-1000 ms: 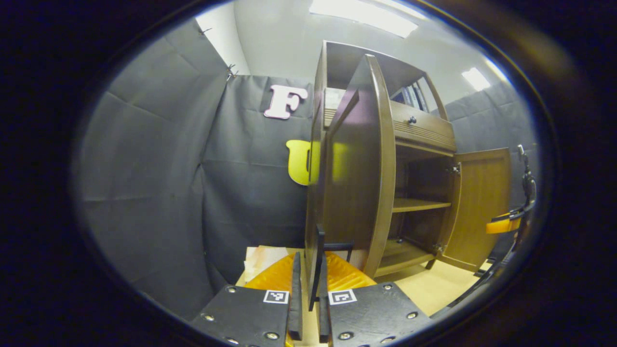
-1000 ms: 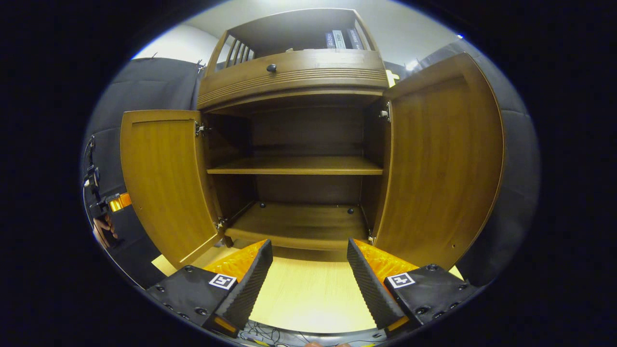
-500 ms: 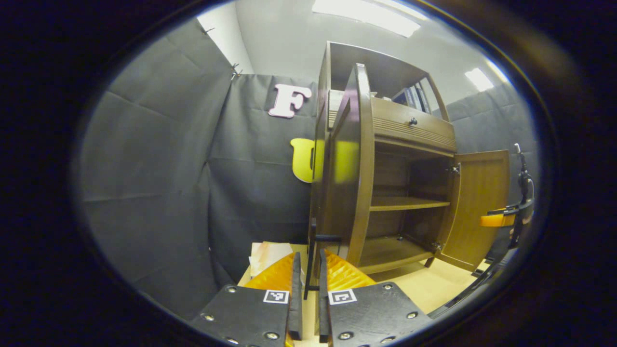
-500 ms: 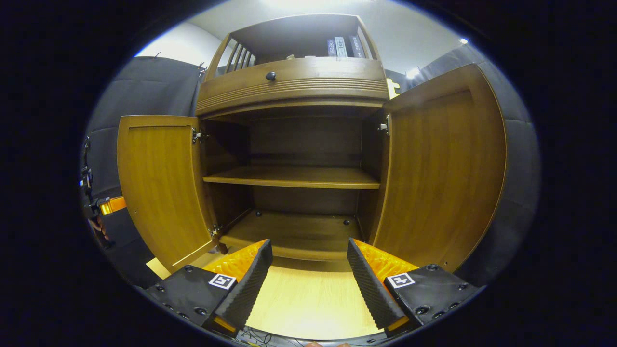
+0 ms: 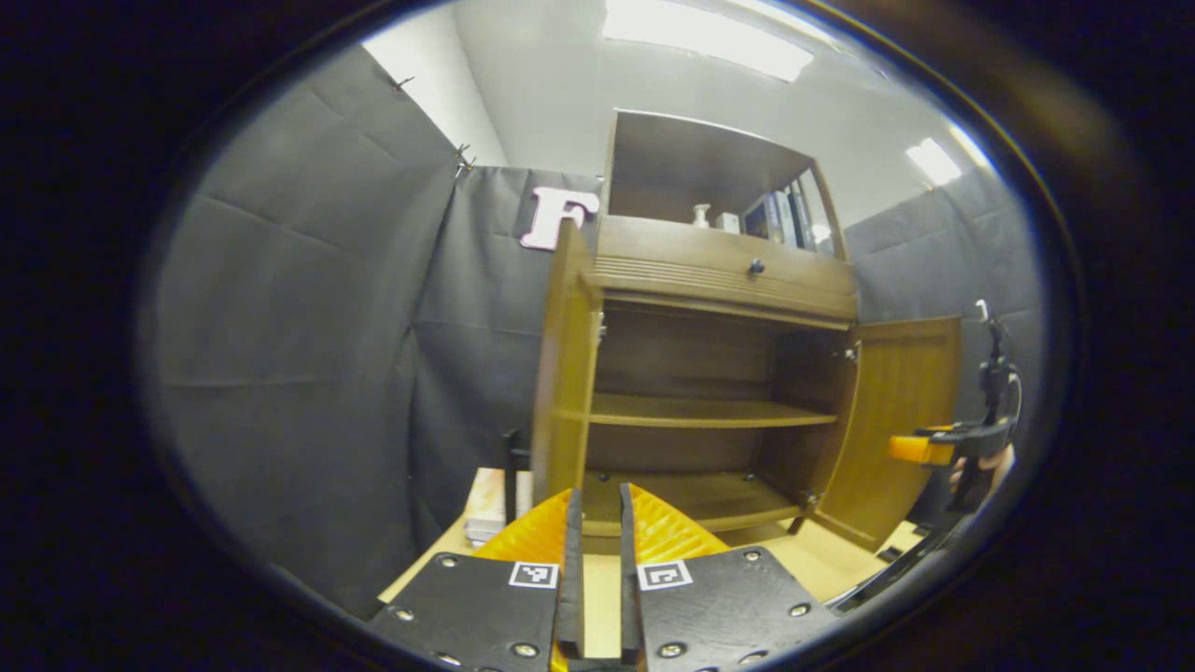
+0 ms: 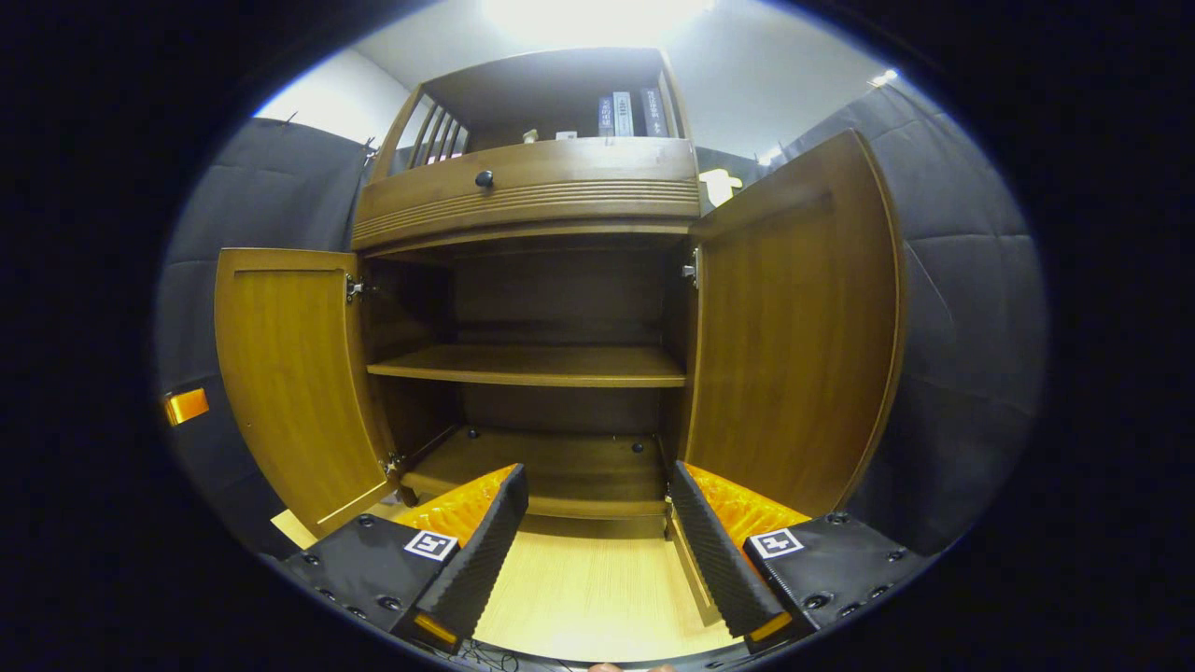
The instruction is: Open the right door of the double-door shoe cabinet with the right hand, and open the left door with the left hand.
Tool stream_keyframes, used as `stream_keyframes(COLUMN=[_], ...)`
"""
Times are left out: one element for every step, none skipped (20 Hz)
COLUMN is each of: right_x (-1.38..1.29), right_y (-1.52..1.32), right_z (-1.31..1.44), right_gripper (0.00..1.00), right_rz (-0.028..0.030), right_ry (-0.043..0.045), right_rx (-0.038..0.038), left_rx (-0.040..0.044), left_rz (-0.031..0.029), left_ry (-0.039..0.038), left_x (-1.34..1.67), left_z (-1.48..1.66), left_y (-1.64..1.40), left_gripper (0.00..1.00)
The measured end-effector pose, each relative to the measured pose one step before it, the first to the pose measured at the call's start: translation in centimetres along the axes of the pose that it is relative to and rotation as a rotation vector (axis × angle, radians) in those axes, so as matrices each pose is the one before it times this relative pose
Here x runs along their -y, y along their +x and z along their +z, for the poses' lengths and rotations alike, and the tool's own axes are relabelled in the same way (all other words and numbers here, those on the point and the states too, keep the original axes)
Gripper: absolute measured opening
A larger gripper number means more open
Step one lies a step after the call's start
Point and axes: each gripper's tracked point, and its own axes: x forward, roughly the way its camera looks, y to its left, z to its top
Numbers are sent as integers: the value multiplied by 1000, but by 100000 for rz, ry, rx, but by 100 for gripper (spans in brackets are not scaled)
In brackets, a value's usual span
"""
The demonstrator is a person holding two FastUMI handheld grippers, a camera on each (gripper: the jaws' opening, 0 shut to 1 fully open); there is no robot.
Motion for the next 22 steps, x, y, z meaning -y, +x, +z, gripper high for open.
stream_keyframes(right_x=[-14,-114,-44,134,239,455,558,608,617,609,709,623,562,406,181,-8,-87,-159,-325,-230,-325,-282], right_y=[-33,-69,-285,-118,-207,-257,-244,-217,-299,-301,-349,-373,-304,-348,-266,-309,-306,-149,-44,-76,-82,-22], right_z=[-309,-299,-81,5,142,87,222,67,112,102,78,-271,-320,-472,-461,-433,-429,-267,-71,-66,49,173], right_gripper=[98,93,98,98,93,93,93,93,93,93,93,93,98,98,93,93,98,98,98,98,98,93], right_rz=[143,380,323,60,-502,-828,-1072,-1181,-1268,-1412,-1616,-1934,-1354,-1026,-812,-95,-510,129,276,548,965,796], right_ry=[1107,1117,700,-154,-848,-1063,-867,-333,307,468,-441,-564,-65,671,1526,1608,869,250,-173,-213,-71,-249], right_rx=[-738,-591,-196,88,563,1099,982,672,615,491,669,-18,-550,-1222,-1635,-1522,-976,-366,-293,-195,271,590], left_rx=[58,-244,-1287,-2599,-2516,-1513,-1082,-513,16,476,735,649,537,71,309,168,630,772,817,494,-281,-339], left_rz=[-611,-67,-745,-1931,-1141,549,810,498,602,642,180,109,119,12,355,107,94,-595,-838,-378,-298,-274], left_ry=[-899,-38,900,1363,1976,2188,1779,878,-3,-667,-996,-916,-497,-165,104,-225,-296,-183,256,656,697,611], left_x=[1128,975,1037,1245,1055,411,500,288,308,275,226,229,98,137,66,84,122,214,269,113,140,178], left_z=[-307,-525,-600,-972,-673,-432,-200,-234,-72,47,145,-18,47,-126,-18,29,164,109,129,45,-100,-193], left_y=[430,584,607,832,599,452,442,289,192,160,126,170,50,97,35,106,12,109,39,96,103,68], left_gripper=[27,38,48,59,70,81,92,92,92,92,92,92,92,92,92,92,92,92,92,92,92,92])
